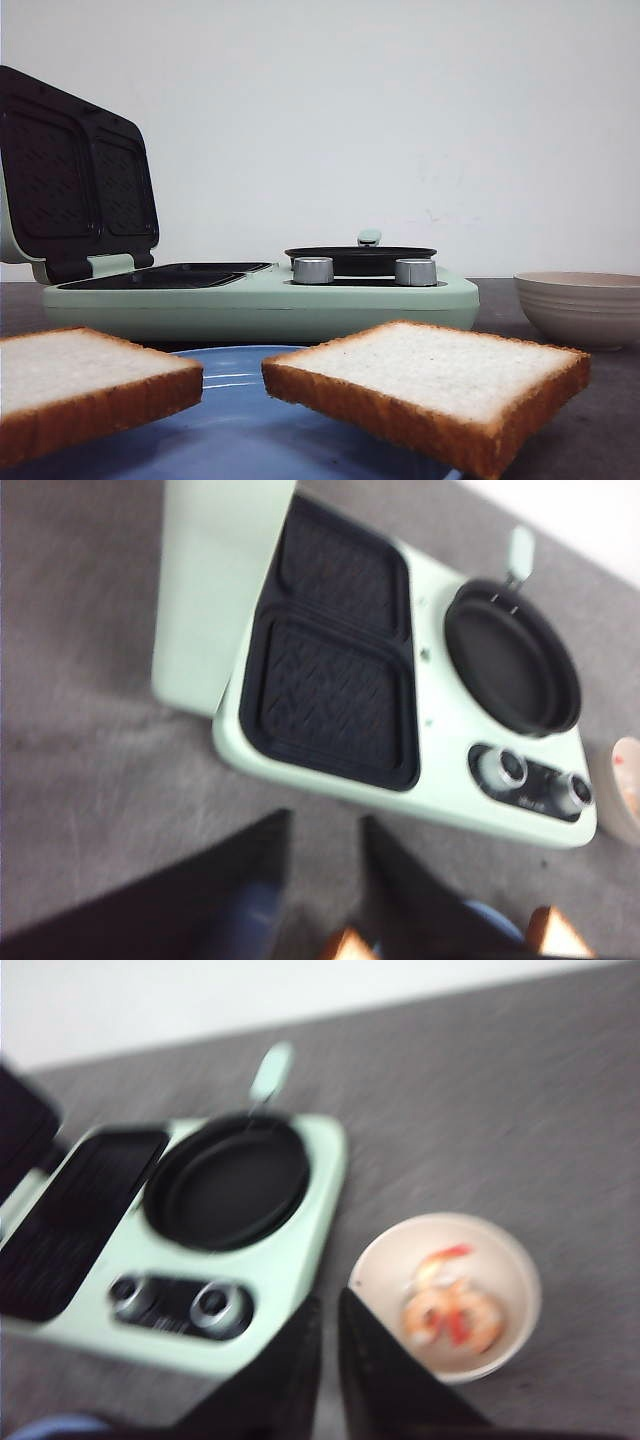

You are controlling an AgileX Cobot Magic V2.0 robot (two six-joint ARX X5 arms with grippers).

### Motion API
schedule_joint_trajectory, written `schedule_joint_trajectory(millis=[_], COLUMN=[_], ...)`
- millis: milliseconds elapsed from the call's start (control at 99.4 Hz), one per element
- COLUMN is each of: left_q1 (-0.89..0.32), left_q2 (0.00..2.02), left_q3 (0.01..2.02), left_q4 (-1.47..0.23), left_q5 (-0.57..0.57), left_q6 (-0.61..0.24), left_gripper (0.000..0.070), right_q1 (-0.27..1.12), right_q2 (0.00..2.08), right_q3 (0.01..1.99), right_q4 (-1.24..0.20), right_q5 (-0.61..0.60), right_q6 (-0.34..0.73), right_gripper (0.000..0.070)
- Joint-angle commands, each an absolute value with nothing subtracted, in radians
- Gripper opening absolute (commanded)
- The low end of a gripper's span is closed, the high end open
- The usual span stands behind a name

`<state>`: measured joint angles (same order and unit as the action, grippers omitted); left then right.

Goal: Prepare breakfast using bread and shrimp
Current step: 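Lower the left gripper to the bread slice nearest it and grasp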

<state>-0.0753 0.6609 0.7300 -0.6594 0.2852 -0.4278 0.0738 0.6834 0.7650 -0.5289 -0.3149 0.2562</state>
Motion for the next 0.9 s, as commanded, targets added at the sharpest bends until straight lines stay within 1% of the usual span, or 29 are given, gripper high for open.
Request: schedule_joint_trajectory(millis=[0, 20, 40, 80, 221, 332, 402, 463, 513, 523, 654, 734, 885], left_q1=[-0.077, -0.077, -0.077, -0.078, -0.092, -0.106, -0.114, -0.123, -0.132, -0.145, -0.162, -0.176, -0.207], left_q2=[0.666, 0.666, 0.666, 0.666, 0.665, 0.656, 0.632, 0.591, 0.544, 0.449, 0.314, 0.252, 0.199], left_q3=[0.741, 0.741, 0.741, 0.741, 0.728, 0.704, 0.667, 0.614, 0.558, 0.459, 0.355, 0.329, 0.318], left_q4=[-0.669, -0.676, -0.684, -0.701, -0.726, -0.721, -0.705, -0.678, -0.643, -0.573, -0.469, -0.456, -0.521], left_q5=[0.287, 0.287, 0.288, 0.290, 0.321, 0.322, 0.323, 0.323, 0.323, 0.323, 0.347, 0.366, 0.360], left_q6=[-0.408, -0.408, -0.408, -0.408, -0.410, -0.416, -0.445, -0.486, -0.543, -0.672, -0.834, -0.881, -0.896], left_gripper=[0.0383, 0.0421, 0.0449, 0.0470, 0.0470, 0.0470, 0.0470, 0.0469, 0.0469, 0.0469, 0.0468, 0.0469, 0.0469], right_q1=[0.076, 0.077, 0.077, 0.077, 0.077, 0.077, 0.077, 0.077, 0.077, 0.077, 0.077, 0.077, 0.077], right_q2=[0.709, 0.715, 0.722, 0.735, 0.758, 0.756, 0.754, 0.749, 0.746, 0.734, 0.704, 0.687, 0.677], right_q3=[0.774, 0.774, 0.774, 0.774, 0.774, 0.774, 0.774, 0.774, 0.774, 0.774, 0.774, 0.774, 0.774], right_q4=[-0.527, -0.527, -0.528, -0.530, -0.534, -0.529, -0.533, -0.540, -0.543, -0.549, -0.556, -0.558, -0.559], right_q5=[-0.364, -0.377, -0.389, -0.407, -0.422, -0.423, -0.423, -0.423, -0.423, -0.422, -0.422, -0.422, -0.422], right_q6=[0.228, 0.228, 0.228, 0.228, 0.227, 0.224, 0.223, 0.222, 0.222, 0.220, 0.219, 0.216, 0.208], right_gripper=[0.0234, 0.0276, 0.0301, 0.0309, 0.0308, 0.0308, 0.0308, 0.0308, 0.0308, 0.0308, 0.0308, 0.0308, 0.0308])
